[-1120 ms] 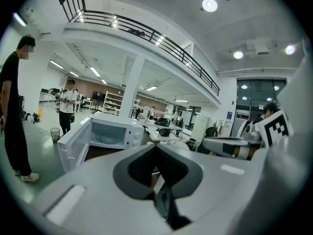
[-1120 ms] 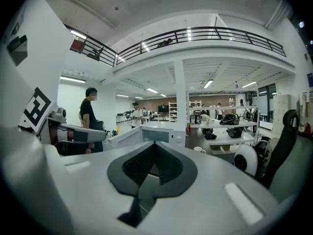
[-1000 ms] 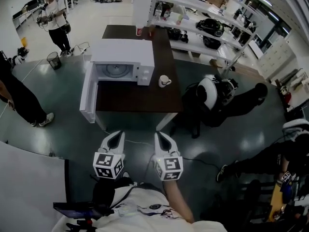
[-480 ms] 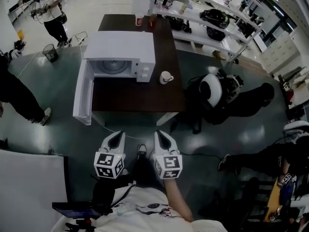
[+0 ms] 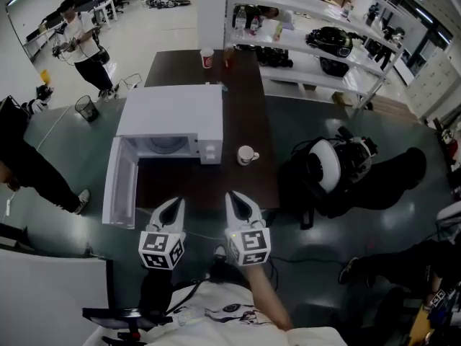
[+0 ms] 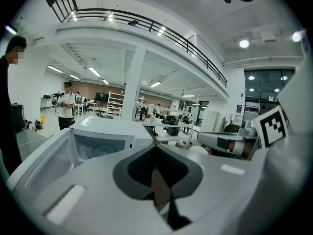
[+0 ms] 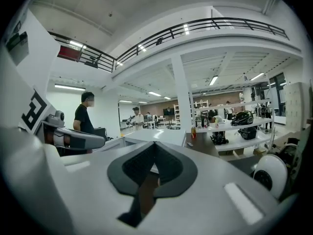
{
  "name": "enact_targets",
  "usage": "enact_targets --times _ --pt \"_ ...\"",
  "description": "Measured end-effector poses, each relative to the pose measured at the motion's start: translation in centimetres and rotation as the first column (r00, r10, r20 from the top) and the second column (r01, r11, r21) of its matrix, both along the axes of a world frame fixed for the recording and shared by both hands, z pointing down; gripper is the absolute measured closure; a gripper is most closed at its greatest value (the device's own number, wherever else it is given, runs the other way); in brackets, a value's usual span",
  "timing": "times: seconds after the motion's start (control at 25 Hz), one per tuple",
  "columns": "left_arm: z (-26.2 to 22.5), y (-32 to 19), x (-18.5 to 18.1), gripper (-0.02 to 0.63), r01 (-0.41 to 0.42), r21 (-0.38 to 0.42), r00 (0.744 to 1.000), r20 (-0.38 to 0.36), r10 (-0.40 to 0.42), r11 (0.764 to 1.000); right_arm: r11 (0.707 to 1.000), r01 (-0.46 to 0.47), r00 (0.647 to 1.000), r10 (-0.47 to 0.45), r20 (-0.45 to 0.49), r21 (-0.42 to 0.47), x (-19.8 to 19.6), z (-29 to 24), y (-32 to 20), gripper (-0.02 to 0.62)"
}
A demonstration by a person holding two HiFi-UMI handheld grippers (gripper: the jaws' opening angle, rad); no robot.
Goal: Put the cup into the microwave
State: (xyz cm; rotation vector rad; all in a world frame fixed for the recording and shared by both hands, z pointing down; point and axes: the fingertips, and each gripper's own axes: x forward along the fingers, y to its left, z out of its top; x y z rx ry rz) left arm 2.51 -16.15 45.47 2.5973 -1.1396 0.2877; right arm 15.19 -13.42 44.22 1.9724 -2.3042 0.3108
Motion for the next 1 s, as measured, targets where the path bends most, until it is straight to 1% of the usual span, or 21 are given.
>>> enact_targets --times 0.16,0.36,0.52,0.6,0.68,0.8,0.88,1.0 --pt "0.2 -2.1 1.7 0.606 0.013 0.007 0.999 0.036 -0.013 1.000 1.000 0.015 0.999 -0.015 0.029 -0.007 1.8 0.4 -1.8 0.594" --pt "1.5 -2.8 3.7 0.606 0.017 -0.023 0.998 0.058 -0.015 1.000 0.998 0.034 0.998 -0.031 0.064 -0.060 3.1 2.6 -2.0 0.594" --pt "1.7 -4.9 4.7 0.606 0.002 -0.010 0.998 0.066 -0.001 1.000 0.997 0.049 0.998 -0.046 0.044 -0.052 3.4 2.5 -4.1 0.594" --pt "2.3 -5.8 5.0 0.606 -0.004 -0.015 0.997 0.075 0.006 1.000 0.997 0.052 0.998 -0.050 0.039 -0.059 3.6 2.9 -5.0 0.594" --pt "3.7 -5.9 5.3 0.606 -0.010 -0.060 0.997 0.077 0.014 0.998 0.993 0.056 0.997 -0.051 0.049 -0.100 3.7 4.0 -5.0 0.594" --pt "6.1 -5.6 5.5 0.606 -0.004 -0.177 0.996 0.087 0.019 0.984 0.983 0.064 0.996 -0.052 0.072 -0.175 3.7 6.0 -4.5 0.594" --pt "7.7 -5.1 5.5 0.606 -0.001 -0.236 0.993 0.116 0.030 0.972 0.972 0.065 0.995 -0.047 0.083 -0.226 4.1 7.6 -4.2 0.594" --pt "10.7 -5.2 5.7 0.606 0.002 -0.295 0.986 0.159 0.046 0.956 0.953 0.063 0.995 -0.037 0.093 -0.295 4.9 10.7 -4.6 0.594"
